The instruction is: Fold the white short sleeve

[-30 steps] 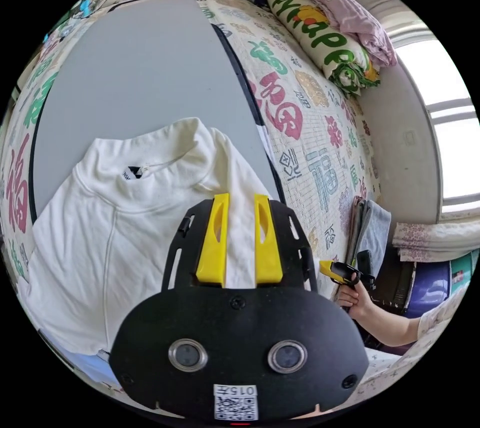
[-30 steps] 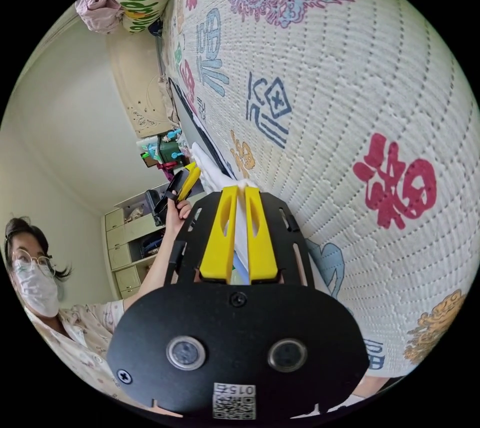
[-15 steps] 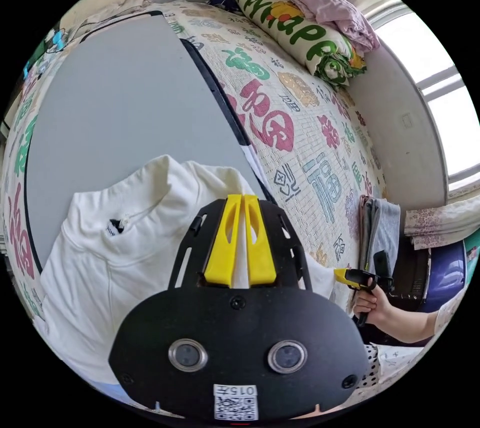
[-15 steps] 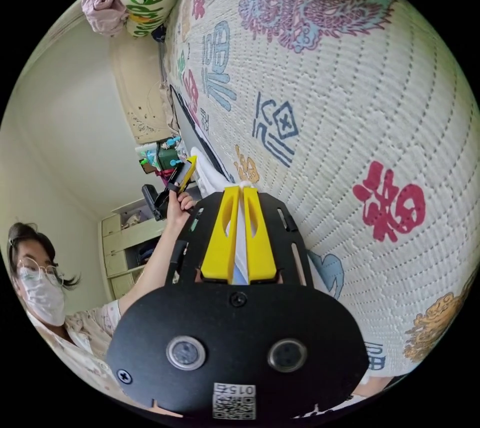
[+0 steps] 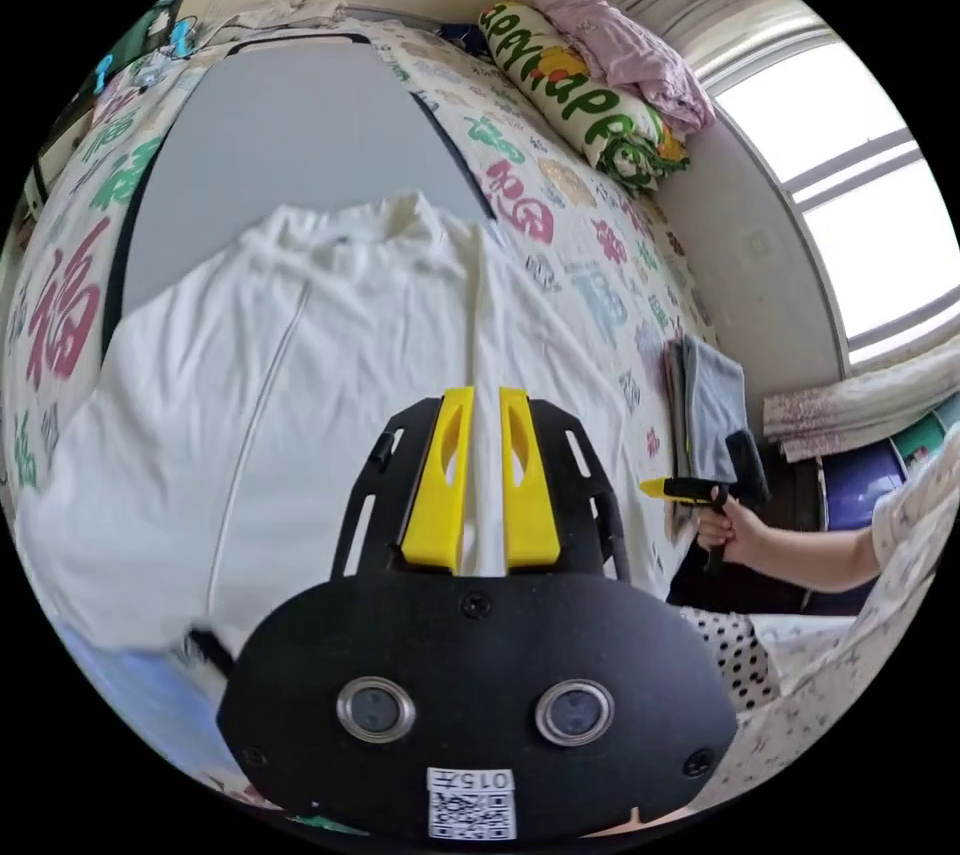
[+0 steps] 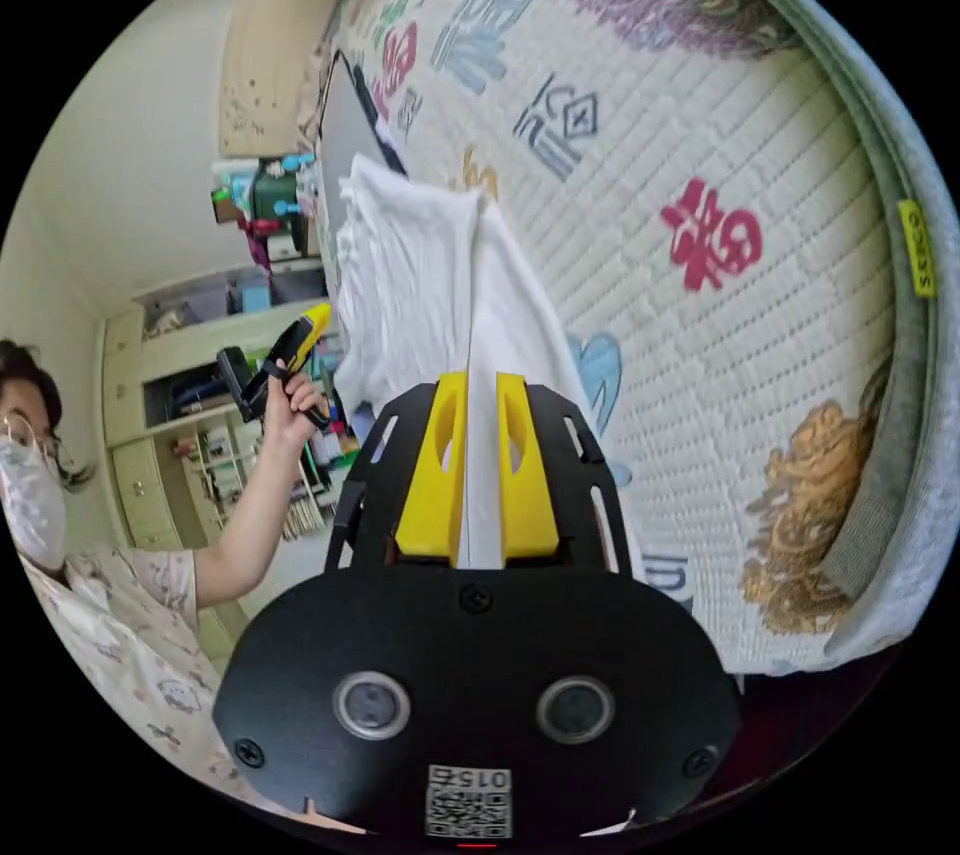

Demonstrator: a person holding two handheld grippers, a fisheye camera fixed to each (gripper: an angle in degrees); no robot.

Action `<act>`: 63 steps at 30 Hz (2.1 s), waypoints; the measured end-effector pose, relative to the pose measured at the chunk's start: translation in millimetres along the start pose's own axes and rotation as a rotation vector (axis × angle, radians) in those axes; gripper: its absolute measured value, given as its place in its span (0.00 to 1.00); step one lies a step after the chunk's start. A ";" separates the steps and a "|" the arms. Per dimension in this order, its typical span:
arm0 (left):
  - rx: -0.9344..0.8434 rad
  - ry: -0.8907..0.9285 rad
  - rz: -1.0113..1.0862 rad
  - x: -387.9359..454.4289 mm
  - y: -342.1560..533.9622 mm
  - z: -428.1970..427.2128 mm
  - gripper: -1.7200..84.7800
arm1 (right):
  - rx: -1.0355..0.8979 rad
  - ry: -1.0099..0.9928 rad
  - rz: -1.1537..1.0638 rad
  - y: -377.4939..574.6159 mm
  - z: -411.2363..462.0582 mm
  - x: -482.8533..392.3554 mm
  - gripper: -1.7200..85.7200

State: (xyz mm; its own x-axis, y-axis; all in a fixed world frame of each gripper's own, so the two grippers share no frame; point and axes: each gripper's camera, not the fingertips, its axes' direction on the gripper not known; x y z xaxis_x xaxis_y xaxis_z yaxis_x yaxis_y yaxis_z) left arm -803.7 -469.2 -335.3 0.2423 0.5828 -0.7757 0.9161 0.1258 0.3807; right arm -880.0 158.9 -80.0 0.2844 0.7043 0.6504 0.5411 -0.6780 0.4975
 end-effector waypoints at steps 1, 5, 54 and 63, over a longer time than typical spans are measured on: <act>-0.037 -0.020 -0.013 10.5 39.8 -23.9 0.07 | -0.106 0.051 -0.044 14.4 21.7 3.4 0.09; -0.184 -0.063 -0.189 37.6 186.0 -92.0 0.09 | -0.455 0.107 -0.112 80.7 122.0 29.2 0.10; 0.848 0.179 -1.227 -52.3 135.0 -771.3 0.17 | -0.652 0.352 -1.124 9.0 937.8 132.8 0.11; 0.866 0.147 -1.183 -48.4 148.4 -748.1 0.08 | -0.737 0.495 -1.197 38.5 1167.7 145.3 0.13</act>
State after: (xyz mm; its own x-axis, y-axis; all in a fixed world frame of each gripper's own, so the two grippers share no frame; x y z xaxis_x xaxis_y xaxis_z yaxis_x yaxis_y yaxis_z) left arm -918.4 121.9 135.3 -0.7521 0.5662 -0.3373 0.4680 0.0985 -0.8782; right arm 106.2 480.9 -636.6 -0.4009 0.8675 -0.2944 -0.3011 0.1788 0.9367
